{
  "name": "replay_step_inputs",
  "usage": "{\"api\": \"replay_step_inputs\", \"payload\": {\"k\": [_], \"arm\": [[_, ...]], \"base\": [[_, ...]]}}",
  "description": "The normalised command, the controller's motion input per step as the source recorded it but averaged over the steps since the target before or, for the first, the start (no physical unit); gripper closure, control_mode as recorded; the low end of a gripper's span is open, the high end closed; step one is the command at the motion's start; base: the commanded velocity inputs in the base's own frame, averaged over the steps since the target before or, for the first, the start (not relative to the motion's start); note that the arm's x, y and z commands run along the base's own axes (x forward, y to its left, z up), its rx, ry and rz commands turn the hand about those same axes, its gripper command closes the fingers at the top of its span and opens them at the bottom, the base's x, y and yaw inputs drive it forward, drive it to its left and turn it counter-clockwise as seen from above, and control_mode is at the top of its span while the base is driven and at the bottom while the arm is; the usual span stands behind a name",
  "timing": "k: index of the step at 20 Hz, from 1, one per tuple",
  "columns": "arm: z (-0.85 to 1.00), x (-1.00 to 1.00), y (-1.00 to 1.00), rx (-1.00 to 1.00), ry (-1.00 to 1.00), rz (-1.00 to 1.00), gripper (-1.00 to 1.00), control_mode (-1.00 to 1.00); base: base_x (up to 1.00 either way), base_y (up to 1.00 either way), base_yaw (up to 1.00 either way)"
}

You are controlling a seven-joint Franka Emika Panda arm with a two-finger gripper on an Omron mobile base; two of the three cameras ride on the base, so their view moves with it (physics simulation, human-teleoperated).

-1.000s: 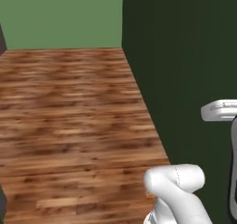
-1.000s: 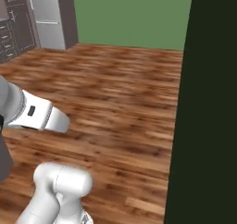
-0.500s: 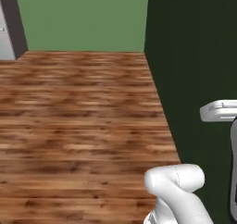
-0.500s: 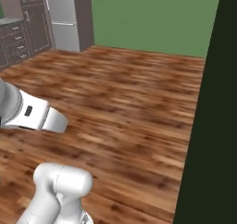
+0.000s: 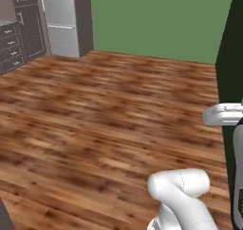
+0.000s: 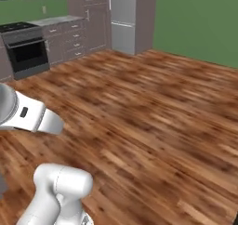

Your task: Pick up the bowls from the cabinet and place each bowl in front of a stool on the dining counter.

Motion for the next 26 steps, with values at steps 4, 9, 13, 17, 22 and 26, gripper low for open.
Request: {"api": "replay_step_inputs", "payload": {"k": [4, 9, 13, 17, 22, 26], "arm": [[0.00, 0.00, 0.00, 0.00, 0.00, 0.00, -1.00, 1.00], [0.00, 0.00, 0.00, 0.00, 0.00, 0.00, -1.00, 1.00], [0.00, 0.00, 0.00, 0.00, 0.00, 0.00, -1.00, 1.00], [0.00, 0.00, 0.00, 0.00, 0.00, 0.00, -1.00, 1.00], [0.00, 0.00, 0.00, 0.00, 0.00, 0.00, -1.00, 1.00], [0.00, 0.00, 0.00, 0.00, 0.00, 0.00, -1.00, 1.00]], "base": [[1.00, -0.06, 0.47], [1.00, 0.00, 0.28], [1.00, -0.05, 0.34], [1.00, -0.12, 0.50], [1.00, -0.21, 0.65], [1.00, -0.18, 0.73]]}}
